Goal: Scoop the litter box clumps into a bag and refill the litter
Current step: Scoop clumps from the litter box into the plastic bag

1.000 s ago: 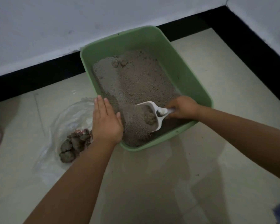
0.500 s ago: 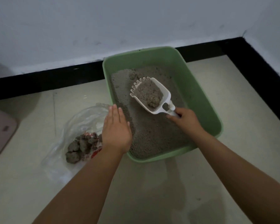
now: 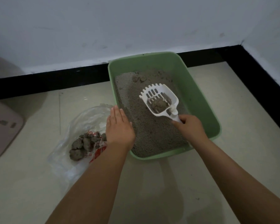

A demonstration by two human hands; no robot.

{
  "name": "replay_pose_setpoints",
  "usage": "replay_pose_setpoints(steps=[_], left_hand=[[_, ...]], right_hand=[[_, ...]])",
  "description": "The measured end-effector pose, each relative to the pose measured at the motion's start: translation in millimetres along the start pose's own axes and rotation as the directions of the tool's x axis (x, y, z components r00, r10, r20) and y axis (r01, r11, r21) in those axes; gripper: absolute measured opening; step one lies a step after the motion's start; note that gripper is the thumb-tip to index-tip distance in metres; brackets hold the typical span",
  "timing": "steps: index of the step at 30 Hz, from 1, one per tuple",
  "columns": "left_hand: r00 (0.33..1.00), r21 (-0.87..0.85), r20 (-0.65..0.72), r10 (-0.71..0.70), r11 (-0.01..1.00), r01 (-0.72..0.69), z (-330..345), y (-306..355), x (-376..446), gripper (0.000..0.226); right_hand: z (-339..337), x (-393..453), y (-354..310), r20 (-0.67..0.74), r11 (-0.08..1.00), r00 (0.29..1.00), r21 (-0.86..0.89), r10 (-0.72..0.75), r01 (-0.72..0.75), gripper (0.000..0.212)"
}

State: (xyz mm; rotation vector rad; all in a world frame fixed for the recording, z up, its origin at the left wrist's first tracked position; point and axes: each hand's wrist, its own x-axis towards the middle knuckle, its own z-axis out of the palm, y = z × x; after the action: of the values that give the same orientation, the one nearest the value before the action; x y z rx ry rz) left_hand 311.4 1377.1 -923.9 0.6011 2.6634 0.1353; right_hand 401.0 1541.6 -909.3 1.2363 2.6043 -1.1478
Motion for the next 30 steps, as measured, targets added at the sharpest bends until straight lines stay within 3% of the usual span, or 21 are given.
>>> replay_pose_setpoints(steps=[4, 16, 30], left_hand=[[1.0, -0.006, -0.005, 0.003, 1.0, -0.003, 1.0, -1.2, -0.3, 0.056], [1.0, 0.03, -0.007, -0.011, 0.999, 0.011, 4.2, -0.6, 0.7, 0.06], [1.0, -0.015, -0.006, -0.005, 1.0, 0.005, 6.8, -0.5, -1.0, 0.06]], right_hand=[[-1.3, 3.2, -1.9, -0.072, 0.996, 0.997, 0.091, 0.029, -0.022, 0.023], [-3.0, -7.7, 1.7, -0.009, 0.975, 1.0, 0.22, 0.02, -0.018, 0.026], [-2.9, -14.7, 9.9, -0.04, 0.991, 0.998, 0.121, -0.045, 0.049, 0.028]])
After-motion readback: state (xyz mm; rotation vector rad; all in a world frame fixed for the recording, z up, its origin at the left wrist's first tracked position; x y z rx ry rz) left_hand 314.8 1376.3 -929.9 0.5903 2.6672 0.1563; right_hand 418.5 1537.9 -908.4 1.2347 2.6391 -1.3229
